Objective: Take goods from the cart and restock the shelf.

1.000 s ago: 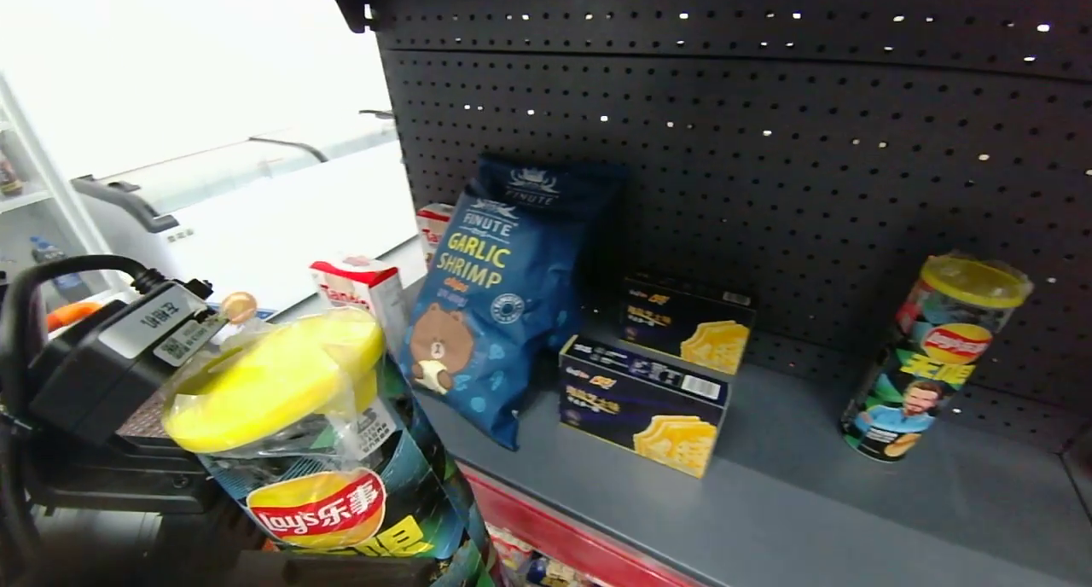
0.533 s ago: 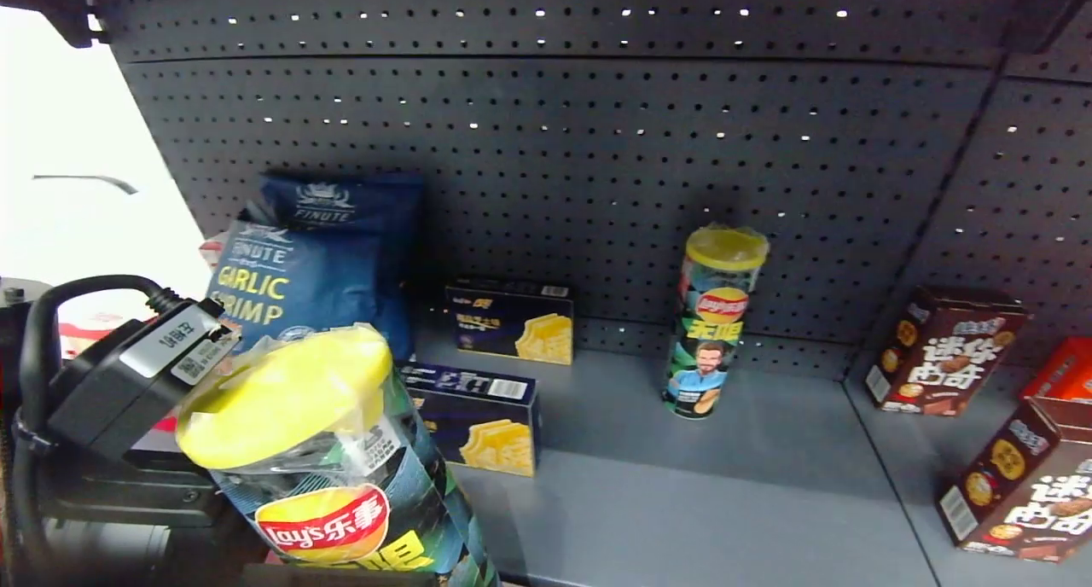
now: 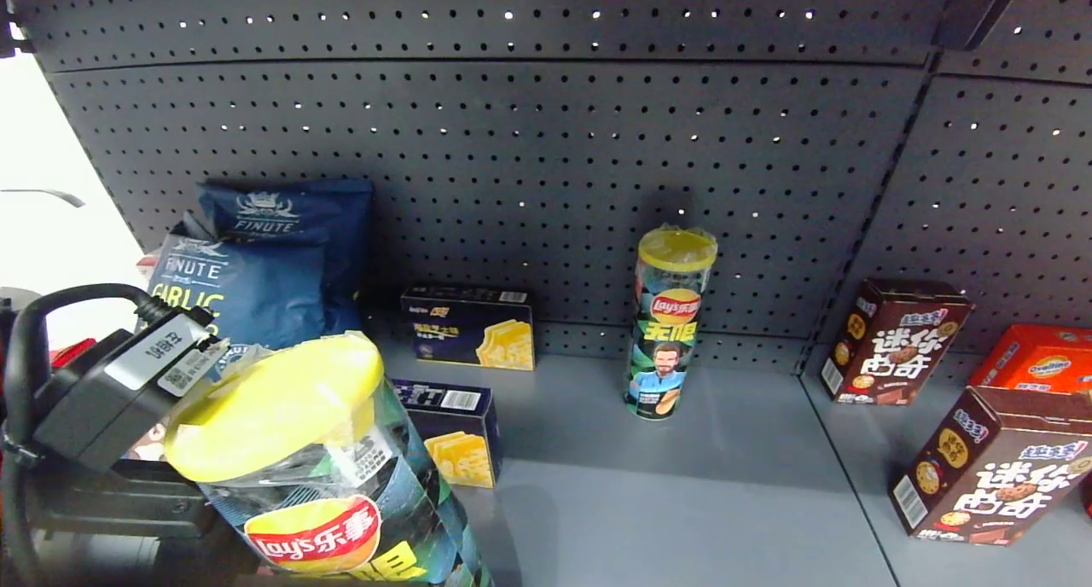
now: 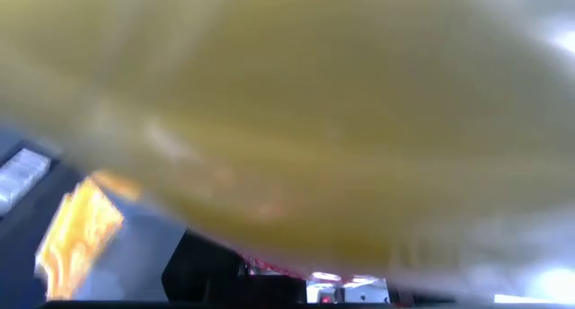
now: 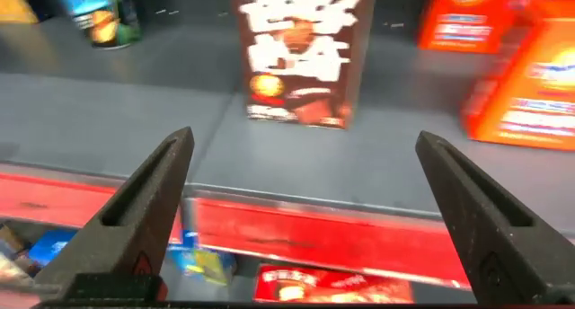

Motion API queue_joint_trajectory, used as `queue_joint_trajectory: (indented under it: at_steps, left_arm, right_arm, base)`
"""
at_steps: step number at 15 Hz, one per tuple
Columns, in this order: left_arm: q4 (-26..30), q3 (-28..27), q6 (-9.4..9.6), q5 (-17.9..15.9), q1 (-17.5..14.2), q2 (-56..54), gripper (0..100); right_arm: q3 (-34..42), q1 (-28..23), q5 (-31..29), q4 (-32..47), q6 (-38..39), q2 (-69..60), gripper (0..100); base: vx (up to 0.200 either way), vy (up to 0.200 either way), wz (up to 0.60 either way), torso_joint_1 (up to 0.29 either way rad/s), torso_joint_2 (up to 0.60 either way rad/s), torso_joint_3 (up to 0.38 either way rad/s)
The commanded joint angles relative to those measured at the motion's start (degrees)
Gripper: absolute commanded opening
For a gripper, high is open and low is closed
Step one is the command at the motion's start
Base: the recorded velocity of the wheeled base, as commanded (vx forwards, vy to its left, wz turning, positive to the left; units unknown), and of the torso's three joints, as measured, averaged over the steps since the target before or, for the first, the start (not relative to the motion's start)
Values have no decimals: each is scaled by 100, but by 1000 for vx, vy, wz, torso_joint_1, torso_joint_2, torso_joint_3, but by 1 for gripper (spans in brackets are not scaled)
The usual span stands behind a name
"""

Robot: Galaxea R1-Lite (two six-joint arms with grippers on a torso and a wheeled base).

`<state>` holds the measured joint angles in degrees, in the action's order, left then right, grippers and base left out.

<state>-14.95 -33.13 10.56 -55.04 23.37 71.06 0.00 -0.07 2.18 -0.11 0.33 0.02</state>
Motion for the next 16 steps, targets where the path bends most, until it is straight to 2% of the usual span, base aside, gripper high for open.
queue_joint_trajectory:
  at_steps: [1, 16]
  left_arm:
    - [-17, 53, -1, 2, 1, -4, 0]
    - [-8, 53, -1, 2, 10, -4, 0]
  right_arm:
    - [0, -1, 2, 2, 2, -2, 100]
    - [0, -1, -7, -7, 2, -2, 100]
  base:
    - [0, 0, 0, 0, 0, 0]
    - [0, 0, -40, 0, 0, 0]
